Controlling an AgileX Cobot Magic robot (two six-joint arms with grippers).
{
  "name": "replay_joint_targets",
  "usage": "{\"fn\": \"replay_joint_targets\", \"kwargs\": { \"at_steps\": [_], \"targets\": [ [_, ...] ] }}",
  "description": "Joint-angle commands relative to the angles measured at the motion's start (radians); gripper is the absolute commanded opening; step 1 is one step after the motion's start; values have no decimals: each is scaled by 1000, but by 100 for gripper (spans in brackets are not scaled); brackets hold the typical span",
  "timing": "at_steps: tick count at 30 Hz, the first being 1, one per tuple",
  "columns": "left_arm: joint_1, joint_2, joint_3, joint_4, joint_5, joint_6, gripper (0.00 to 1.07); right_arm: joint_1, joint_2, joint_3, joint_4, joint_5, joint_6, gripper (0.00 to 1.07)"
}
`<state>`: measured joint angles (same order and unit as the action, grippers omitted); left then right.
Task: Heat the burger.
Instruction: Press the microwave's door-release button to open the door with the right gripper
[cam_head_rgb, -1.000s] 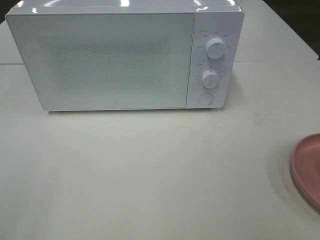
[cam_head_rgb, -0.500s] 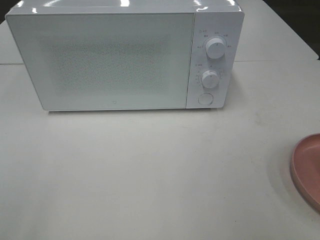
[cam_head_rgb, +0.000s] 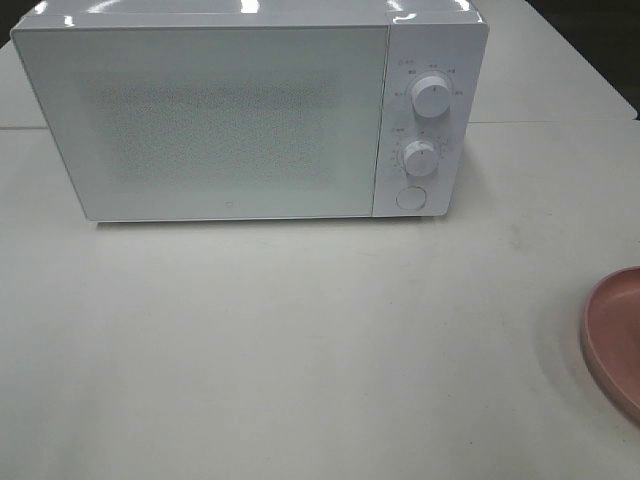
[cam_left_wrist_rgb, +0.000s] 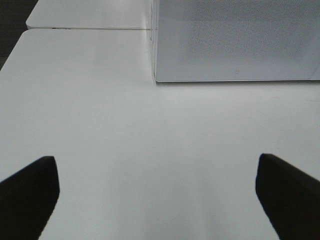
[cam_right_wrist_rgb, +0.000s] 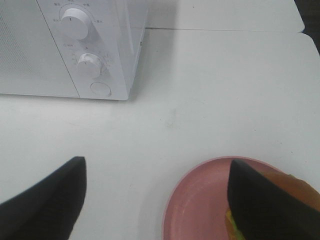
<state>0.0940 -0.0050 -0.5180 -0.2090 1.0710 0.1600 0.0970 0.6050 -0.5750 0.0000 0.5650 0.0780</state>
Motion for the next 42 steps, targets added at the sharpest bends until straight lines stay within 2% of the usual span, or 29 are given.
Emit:
{"fn": "replay_joint_targets", "kwargs": {
  "at_steps": [1, 20, 27, 42],
  "targets": [
    [3, -16, 2, -10, 2, -5, 100, -2, 48, -4, -7, -70, -12, 76],
    [3, -16, 2, -10, 2, -5, 100, 7, 382, -4, 0, -376, -13, 76],
    [3, -16, 2, -10, 2, -5, 100, 141, 484, -4, -8, -501, 9, 76],
    [3, -16, 2, -10, 2, -5, 100, 306, 709, -4, 76, -695, 17, 76]
  ]
}}
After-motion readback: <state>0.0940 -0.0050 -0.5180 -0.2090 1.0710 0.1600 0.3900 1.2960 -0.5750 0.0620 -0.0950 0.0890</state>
